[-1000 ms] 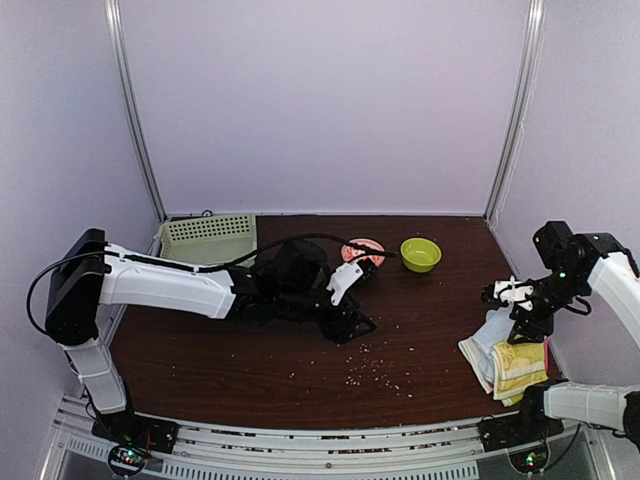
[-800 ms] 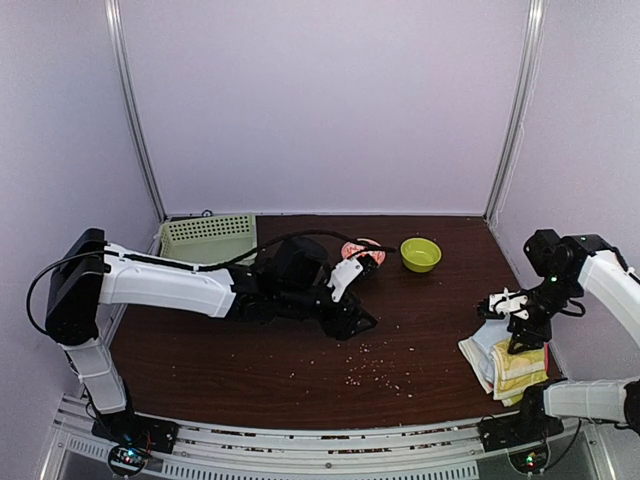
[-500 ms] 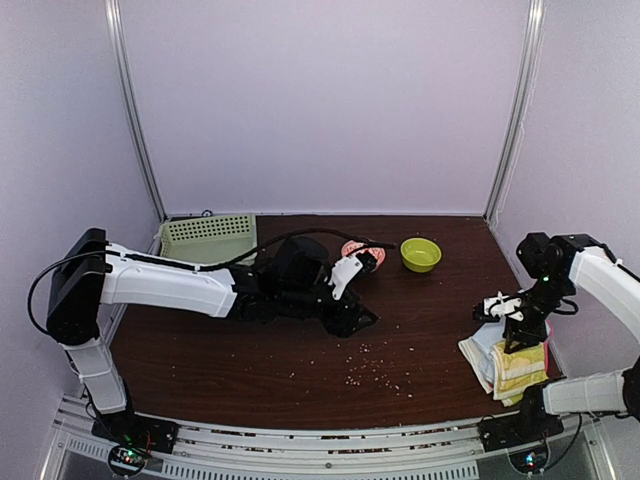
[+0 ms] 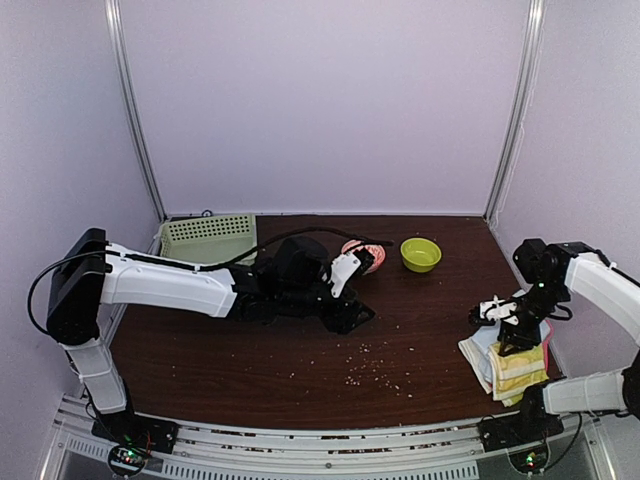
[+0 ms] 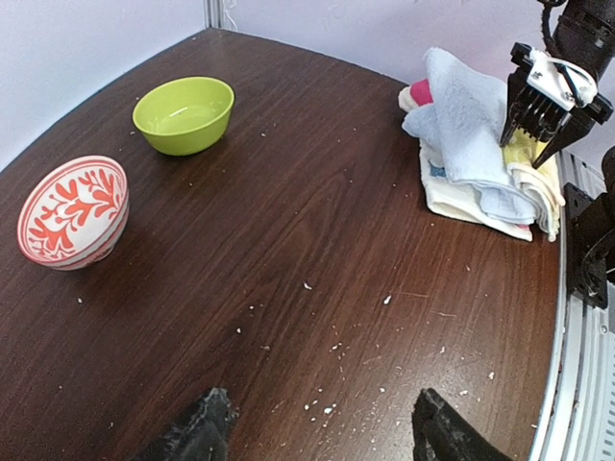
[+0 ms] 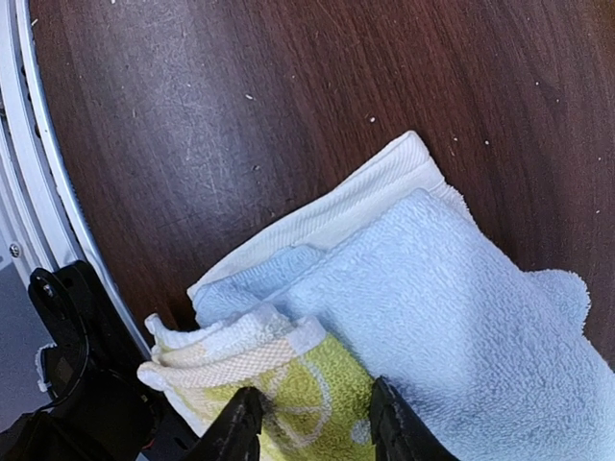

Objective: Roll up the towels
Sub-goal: Pick up the towel from the towel pile, then place the towel at the center of the board.

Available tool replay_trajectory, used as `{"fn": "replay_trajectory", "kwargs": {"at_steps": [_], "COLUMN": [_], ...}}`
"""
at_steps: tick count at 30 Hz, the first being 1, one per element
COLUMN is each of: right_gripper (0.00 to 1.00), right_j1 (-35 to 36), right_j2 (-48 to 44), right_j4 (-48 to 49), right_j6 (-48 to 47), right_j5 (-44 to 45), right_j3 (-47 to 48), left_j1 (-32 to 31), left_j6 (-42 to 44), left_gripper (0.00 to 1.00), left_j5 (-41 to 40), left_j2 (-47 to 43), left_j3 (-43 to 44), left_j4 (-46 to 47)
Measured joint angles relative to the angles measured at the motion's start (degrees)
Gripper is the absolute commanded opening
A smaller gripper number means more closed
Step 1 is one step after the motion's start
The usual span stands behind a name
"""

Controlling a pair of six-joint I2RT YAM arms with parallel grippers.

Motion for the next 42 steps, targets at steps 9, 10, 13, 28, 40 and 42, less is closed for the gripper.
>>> {"fn": "replay_trajectory", "kwargs": {"at_steps": [9, 10, 13, 28, 40, 42], "right_gripper": [0.00, 0.00, 0.00, 0.00, 0.00, 0.00], "right_j1": [0.0, 0.0, 0.0, 8.2, 12.5, 13.6], "right_j2": [2.8, 3.2, 4.4, 8.9, 10.2, 11.1], "right_j4": [1.3, 0.5, -2.6, -5.0, 16.7, 19.1], "right_j6": [0.4, 0.2, -0.3, 5.4, 26.9, 28.3], "right_j5": [-1.8, -3.0, -8.9, -39.3, -43.8, -42.1], "right_j3": [1.3, 2.9, 10.8, 44.3, 44.1, 41.7], "left_j1": [0.0, 0.0, 0.0, 0.0, 0.0, 0.0], "left_j6": [-0.4, -0.4, -0.4, -2.7, -8.3, -9.7], "left_gripper": [0.67, 0.67, 0.67, 0.65, 0.65, 0.65], "left_j5": [-1.7, -1.8, -2.7, -6.1, -5.1, -6.5], "left_j2": [0.0, 0.0, -0.1, 2.5, 5.7, 2.6], "left_j3": [0.0, -0.1, -0.3, -3.7, -5.7, -9.4], "left_j4": [0.0, 0.0, 0.0, 2.4, 8.4, 8.8]}}
